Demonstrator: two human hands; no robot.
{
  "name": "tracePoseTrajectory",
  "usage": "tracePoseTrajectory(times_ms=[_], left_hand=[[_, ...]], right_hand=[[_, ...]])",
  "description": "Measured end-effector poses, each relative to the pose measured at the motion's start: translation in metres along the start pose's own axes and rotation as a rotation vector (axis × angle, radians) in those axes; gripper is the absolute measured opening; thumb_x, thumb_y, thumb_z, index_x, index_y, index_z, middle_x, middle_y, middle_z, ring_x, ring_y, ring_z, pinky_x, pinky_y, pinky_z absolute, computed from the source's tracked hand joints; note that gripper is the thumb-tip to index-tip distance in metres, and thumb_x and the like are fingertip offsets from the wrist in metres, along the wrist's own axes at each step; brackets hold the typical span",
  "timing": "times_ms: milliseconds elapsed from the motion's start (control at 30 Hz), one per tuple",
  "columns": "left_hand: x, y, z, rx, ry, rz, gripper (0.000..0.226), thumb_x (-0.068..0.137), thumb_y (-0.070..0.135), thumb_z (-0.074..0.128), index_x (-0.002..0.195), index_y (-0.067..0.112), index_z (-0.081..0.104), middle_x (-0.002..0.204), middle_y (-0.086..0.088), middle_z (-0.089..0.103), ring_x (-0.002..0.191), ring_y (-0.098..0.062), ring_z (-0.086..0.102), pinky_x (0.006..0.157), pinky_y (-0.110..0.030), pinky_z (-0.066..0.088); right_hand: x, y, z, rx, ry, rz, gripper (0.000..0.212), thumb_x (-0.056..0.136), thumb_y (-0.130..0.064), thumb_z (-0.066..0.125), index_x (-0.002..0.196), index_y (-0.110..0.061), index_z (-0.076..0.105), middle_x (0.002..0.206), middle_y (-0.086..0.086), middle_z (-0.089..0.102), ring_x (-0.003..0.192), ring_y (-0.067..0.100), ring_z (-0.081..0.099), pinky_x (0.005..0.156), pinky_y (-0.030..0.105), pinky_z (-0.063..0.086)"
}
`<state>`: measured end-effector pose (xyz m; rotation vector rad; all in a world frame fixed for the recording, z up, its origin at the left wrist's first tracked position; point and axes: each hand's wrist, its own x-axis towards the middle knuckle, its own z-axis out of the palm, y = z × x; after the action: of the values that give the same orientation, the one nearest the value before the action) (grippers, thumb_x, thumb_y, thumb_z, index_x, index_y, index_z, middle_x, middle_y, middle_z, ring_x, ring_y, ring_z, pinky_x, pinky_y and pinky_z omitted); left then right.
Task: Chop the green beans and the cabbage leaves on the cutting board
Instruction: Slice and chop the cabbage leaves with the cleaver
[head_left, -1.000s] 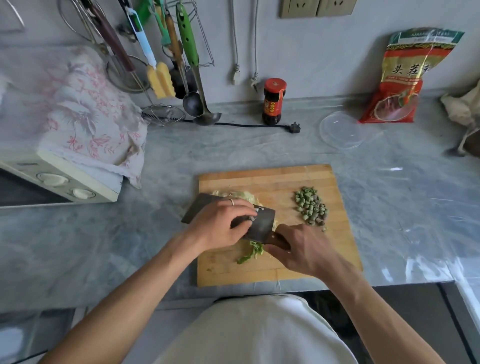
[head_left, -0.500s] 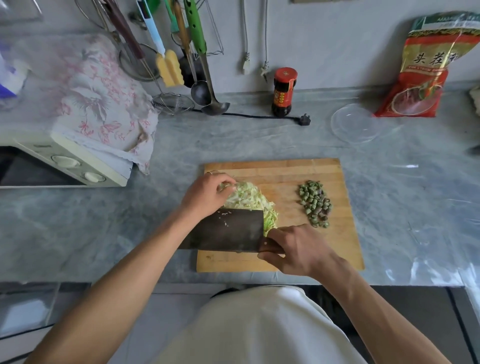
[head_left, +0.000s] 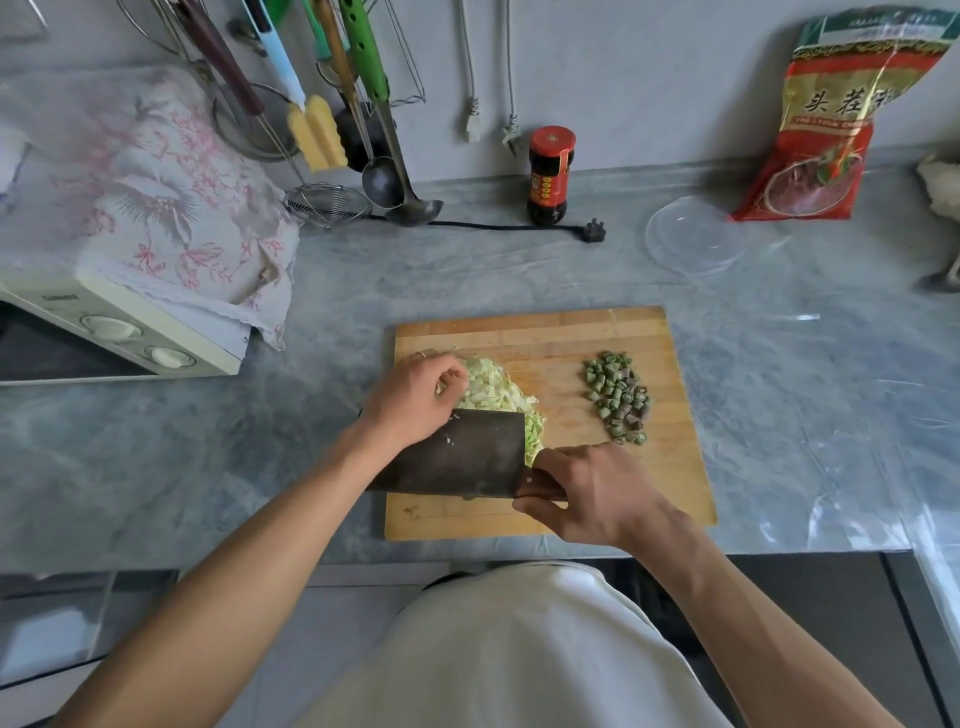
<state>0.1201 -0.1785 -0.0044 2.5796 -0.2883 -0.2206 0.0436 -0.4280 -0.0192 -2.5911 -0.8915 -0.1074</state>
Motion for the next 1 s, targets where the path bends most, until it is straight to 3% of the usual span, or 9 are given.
tracePoseTrajectory(times_ms=[133,233,333,433,533,633,733,833,1000], left_hand=[[-0.022,-0.018,-0.013,0.039,-0.284,0.064,0.08,0.069,0.077,0.066,0.135,0.032,0.055,0.132,0.016,0.05,0.119,-0.001,0.044,0.101,-0.025,0.037],[-0.018,-0.031,-0.022,0.019,-0.3,0.001,0.091,0.054,0.09,0.062,0.128,0.036,0.057,0.119,0.017,0.054,0.109,-0.003,0.052,0.093,-0.027,0.043],[-0.002,-0.036,-0.024,0.083,-0.182,-0.01,0.068,0.063,0.079,0.065,0.109,0.028,0.066,0.093,0.009,0.061,0.087,-0.012,0.059,0.077,-0.034,0.051],[0.002,-0.041,-0.025,0.094,-0.041,-0.054,0.031,0.085,0.051,0.07,0.088,0.02,0.068,0.078,0.001,0.066,0.072,-0.019,0.062,0.067,-0.038,0.054],[-0.008,-0.029,-0.025,0.089,0.051,-0.012,0.02,0.093,0.035,0.066,0.089,0.017,0.072,0.081,0.003,0.07,0.071,-0.016,0.064,0.066,-0.039,0.056],[-0.029,-0.009,-0.019,0.051,0.04,0.164,0.014,0.094,0.026,0.064,0.092,0.018,0.075,0.087,0.007,0.07,0.075,-0.011,0.064,0.068,-0.034,0.056],[-0.044,0.001,-0.01,0.084,-0.059,0.273,0.021,0.095,0.016,0.058,0.102,0.019,0.078,0.104,0.008,0.074,0.098,-0.007,0.067,0.087,-0.019,0.052],[-0.041,0.0,-0.007,0.115,-0.125,0.21,0.041,0.092,-0.001,0.047,0.122,0.015,0.071,0.129,0.005,0.066,0.12,-0.009,0.059,0.106,-0.014,0.035],[-0.023,-0.005,-0.01,0.167,-0.197,0.178,0.051,0.095,-0.002,0.041,0.14,0.018,0.056,0.147,0.006,0.051,0.137,-0.013,0.041,0.12,-0.025,0.022]], right_hand=[[0.0,0.001,0.002,0.006,0.008,0.033,0.047,0.083,-0.063,0.051,0.069,-0.018,0.056,0.057,-0.007,0.061,0.042,0.021,0.055,0.04,0.021,0.031],[0.002,-0.001,0.005,0.01,0.01,0.044,0.046,0.083,-0.062,0.052,0.067,-0.018,0.054,0.057,-0.007,0.059,0.043,0.022,0.054,0.041,0.021,0.029],[0.001,-0.002,0.009,0.047,-0.005,0.044,0.045,0.083,-0.061,0.055,0.069,-0.018,0.054,0.058,-0.007,0.059,0.044,0.022,0.053,0.039,0.025,0.037],[-0.002,-0.003,0.009,0.047,-0.011,0.059,0.044,0.082,-0.061,0.056,0.069,-0.019,0.056,0.058,-0.008,0.058,0.044,0.021,0.052,0.04,0.025,0.04],[-0.002,-0.002,0.011,0.029,-0.001,0.086,0.043,0.081,-0.062,0.055,0.07,-0.02,0.057,0.058,-0.008,0.058,0.045,0.02,0.053,0.041,0.024,0.037],[0.001,-0.001,0.015,0.029,-0.007,0.116,0.046,0.082,-0.064,0.053,0.071,-0.02,0.057,0.058,-0.008,0.058,0.045,0.021,0.053,0.041,0.024,0.035],[0.003,-0.002,0.015,0.025,0.008,0.108,0.046,0.082,-0.063,0.054,0.067,-0.019,0.055,0.056,-0.008,0.056,0.043,0.02,0.05,0.044,0.022,0.026],[0.003,-0.002,0.013,0.028,0.012,0.095,0.045,0.082,-0.059,0.056,0.064,-0.017,0.053,0.053,-0.008,0.055,0.041,0.02,0.048,0.046,0.021,0.022],[0.0,-0.001,0.011,0.031,-0.026,0.089,0.045,0.082,-0.059,0.056,0.066,-0.018,0.056,0.054,-0.008,0.055,0.041,0.02,0.048,0.046,0.021,0.022]])
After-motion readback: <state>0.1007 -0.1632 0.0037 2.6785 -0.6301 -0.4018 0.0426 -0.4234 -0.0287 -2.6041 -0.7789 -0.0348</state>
